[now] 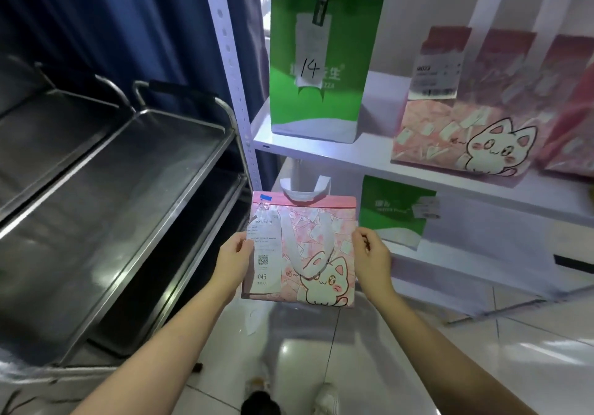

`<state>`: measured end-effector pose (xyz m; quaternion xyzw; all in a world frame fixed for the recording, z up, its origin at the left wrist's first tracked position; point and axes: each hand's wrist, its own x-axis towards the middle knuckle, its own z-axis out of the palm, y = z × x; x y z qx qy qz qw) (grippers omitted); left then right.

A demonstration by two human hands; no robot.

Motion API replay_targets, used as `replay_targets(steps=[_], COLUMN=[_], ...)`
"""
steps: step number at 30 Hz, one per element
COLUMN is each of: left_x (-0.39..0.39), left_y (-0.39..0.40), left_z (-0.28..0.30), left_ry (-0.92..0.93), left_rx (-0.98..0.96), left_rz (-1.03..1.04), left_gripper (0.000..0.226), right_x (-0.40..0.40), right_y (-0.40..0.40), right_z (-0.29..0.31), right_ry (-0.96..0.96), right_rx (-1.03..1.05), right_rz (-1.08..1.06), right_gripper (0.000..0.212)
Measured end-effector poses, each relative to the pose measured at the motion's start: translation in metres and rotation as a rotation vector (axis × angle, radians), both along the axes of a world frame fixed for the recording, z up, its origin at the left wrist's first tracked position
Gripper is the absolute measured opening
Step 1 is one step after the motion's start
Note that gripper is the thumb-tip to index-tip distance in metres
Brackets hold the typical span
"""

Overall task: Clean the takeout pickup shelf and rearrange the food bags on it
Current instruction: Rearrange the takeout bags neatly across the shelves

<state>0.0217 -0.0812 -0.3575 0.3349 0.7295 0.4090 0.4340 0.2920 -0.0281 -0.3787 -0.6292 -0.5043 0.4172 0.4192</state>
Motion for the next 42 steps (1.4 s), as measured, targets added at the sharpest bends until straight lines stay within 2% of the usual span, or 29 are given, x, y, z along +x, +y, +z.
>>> replay_targets(steps=[4, 8, 14, 18, 25, 29, 35, 42], left_x=[-0.012, -0.024, -0.03, -0.019, -0.018, -0.019, -0.023, -0.025], left_y=[0.026, 0.065, 0.127, 0.16, 0.197, 0.213, 0.228, 0.232], left_z=[-0.029, -0.056, -0.079, -0.098, -0.119, -0.126, -0.14, -0.139], left_ry=[0.052, 0.149, 0.33, 0.282, 0.252, 0.191, 0.096, 0.056], left_rx=[-0.061, -0.126, -0.109, -0.102, -0.027, 0.02, -0.041, -0.034], left_rz=[-0.027, -0.092, -0.125, -0.099, -0.127, -0.17, -0.219, -0.249], left_gripper=[0.022, 0.017, 0.017, 0.018, 0.033, 0.044, 0.054, 0.058], right_x=[-0.01, -0.02, -0.025, -0.03, -0.039, -0.042, -0.047, -0.049], right_y=[0.016, 0.043, 0.089, 0.118, 0.16, 0.178, 0.184, 0.179], right_z=[-0.029, -0.055, -0.082, -0.1, -0.115, -0.126, -0.146, -0.145], right_ry=[-0.027, -0.049, -0.134, -0.129, -0.148, -0.14, -0.138, -0.16], right_rx=[-0.056, -0.077, -0.061, -0.04, 0.039, -0.01, -0.063, 0.0], right_rz=[-0.011, -0.038, -0.084, -0.173, -0.276, -0.347, -0.375, -0.369], right_gripper=[0.014, 0.013, 0.012, 0.011, 0.011, 0.017, 0.017, 0.014])
